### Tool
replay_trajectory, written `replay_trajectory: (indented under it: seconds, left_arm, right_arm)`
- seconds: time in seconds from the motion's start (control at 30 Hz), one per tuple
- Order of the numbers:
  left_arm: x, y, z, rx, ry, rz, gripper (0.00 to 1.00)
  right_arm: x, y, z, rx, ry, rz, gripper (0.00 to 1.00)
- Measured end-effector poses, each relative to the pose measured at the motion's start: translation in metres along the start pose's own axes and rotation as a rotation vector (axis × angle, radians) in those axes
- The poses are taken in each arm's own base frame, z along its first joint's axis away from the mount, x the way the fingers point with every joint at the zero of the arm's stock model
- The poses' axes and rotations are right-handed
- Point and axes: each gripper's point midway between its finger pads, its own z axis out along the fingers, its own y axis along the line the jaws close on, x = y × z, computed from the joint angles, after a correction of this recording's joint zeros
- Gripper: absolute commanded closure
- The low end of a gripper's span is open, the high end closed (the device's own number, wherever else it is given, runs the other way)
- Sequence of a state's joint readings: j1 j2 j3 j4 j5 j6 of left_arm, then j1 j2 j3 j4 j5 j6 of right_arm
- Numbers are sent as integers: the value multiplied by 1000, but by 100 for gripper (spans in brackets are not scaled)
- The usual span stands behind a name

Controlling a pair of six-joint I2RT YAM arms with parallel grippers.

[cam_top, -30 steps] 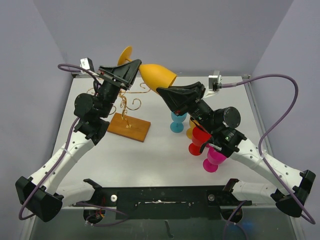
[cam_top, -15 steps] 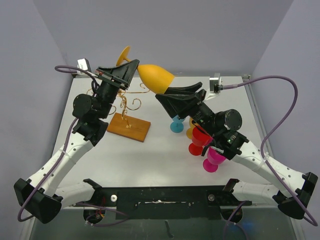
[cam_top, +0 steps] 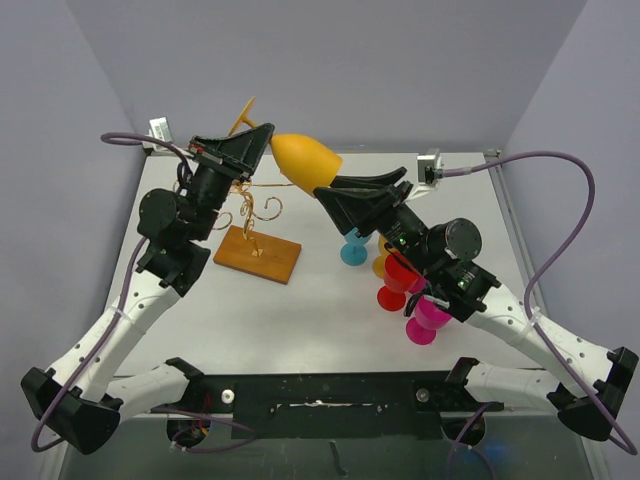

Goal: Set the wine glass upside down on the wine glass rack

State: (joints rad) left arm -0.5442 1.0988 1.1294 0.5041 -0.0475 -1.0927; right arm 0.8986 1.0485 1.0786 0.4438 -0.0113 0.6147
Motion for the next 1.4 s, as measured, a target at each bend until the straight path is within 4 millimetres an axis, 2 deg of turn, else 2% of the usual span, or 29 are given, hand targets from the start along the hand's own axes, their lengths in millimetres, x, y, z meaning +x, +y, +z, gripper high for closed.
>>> replay_trajectory:
  seconds: [0.2,0.43,0.57,0.8,0.9,1.03,1.23,1.4]
  left_arm:
    - [-11,-3,0,-35,37,222,100]
    - [-48,-28,-6,-109,91,589,100]
    - [-69,-33,-26,-191,108,756,100]
    - [-114,-13,-86,-451,52,960,100]
    - [-131,1,-117,-571,15,1013,100]
    - [-136,26,-149,-684,4,1049,100]
    - [-108,103,-184,-837,134,1093,100]
    - [-83,145,-203,-864,243,1117,100]
  right_arm:
    - [2,-11,-8,62,9,-2,49]
    - [-24,-7,-24,84,-57,-11,49]
    - [-31,-7,-29,93,-79,-17,49]
    - [-25,-14,-31,124,-60,-31,49]
    - [-23,-17,-33,132,-57,-32,49]
    - [-18,-21,-38,146,-49,-33,49]
    - [-12,-27,-41,162,-36,-37,49]
    - [-10,-28,-44,166,-32,-42,49]
